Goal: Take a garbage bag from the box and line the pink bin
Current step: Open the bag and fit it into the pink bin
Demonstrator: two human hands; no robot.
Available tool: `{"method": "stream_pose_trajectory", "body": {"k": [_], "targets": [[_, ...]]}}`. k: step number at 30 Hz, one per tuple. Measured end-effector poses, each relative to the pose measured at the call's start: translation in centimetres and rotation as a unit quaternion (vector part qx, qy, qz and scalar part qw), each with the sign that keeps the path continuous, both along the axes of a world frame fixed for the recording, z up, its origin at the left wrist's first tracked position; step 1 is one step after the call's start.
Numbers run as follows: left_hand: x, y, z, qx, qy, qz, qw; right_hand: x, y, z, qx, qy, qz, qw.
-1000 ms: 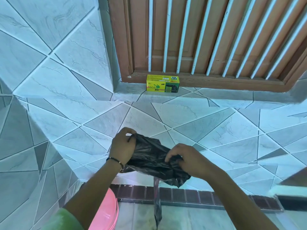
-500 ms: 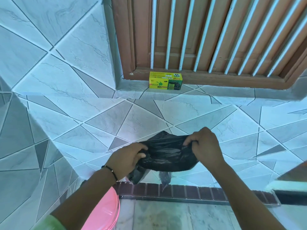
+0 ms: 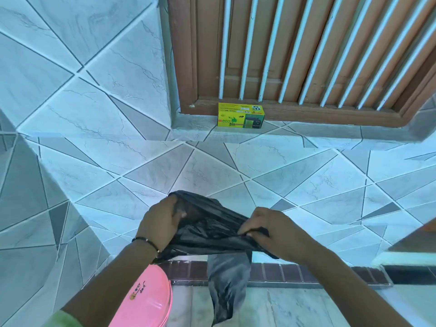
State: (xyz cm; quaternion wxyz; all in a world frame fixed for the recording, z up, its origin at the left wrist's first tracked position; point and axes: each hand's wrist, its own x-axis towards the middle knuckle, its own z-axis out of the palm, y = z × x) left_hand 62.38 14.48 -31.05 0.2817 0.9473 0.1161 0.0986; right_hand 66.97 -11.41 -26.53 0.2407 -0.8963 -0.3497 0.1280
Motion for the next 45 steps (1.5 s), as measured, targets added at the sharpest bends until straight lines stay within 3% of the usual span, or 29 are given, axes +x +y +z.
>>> {"method": "stream_pose_trajectory", "body": {"k": [3,7,12,18,26,30,32,34,37,42,43,45], "targets": [[-1.4,0.5,0.1,0.13,0.065,-0.05,0.988,-0.3,0.0,-0.6,-0.15,-0.056,-0.042,0.986],[-2.8,1.4,-0.8,0.231,0.141,-0.04,0.962,-0.8,-1.0,-0.5,-0.245,-0.087,-0.108,0.959],[-4.8,1.4,-0.8,0.208,0.182,-0.014,0.961,-1.8,-1.2,0.0,-0.293,-0.127,-0.12,0.94],[-6.1,0.7,-0.1,0.132,0.149,0.049,0.979,-2.1,-3.8,0.5,-0.305,-0.157,-0.119,0.932],[-9.3,-2.0,-1.3,0.121,0.32,0.113,0.933,-5.1,-6.1,-0.2,-0.285,-0.158,-0.092,0.941],[-12.2,-3.3,-1.3,0.296,0.159,0.046,0.941,-5.9,-8.7,-0.6,-0.31,-0.165,-0.1,0.931],[-13.5,-3.7,-1.6,0.281,0.133,0.004,0.95,-6.3,-10.0,-0.7,-0.28,-0.169,-0.127,0.936],[-14.4,-4.1,-2.0,0.267,0.161,0.005,0.95,-6.6,-10.6,-0.8,-0.257,-0.181,-0.135,0.94],[-15.2,-3.5,-2.3,0.255,0.188,0.036,0.948,-6.5,-11.0,-0.8,-0.254,-0.229,-0.12,0.932],[-16.7,0.1,-2.3,0.203,0.207,0.119,0.95,-6.1,-13.0,-0.1,-0.245,-0.203,-0.163,0.934],[-16.5,0.3,-2.3,0.171,0.179,0.143,0.958,-6.3,-12.9,-0.3,-0.231,-0.199,-0.163,0.938],[-15.8,0.2,-2.0,-0.029,0.085,0.193,0.977,-6.7,-12.0,-0.9,-0.172,-0.179,-0.167,0.954]]}}
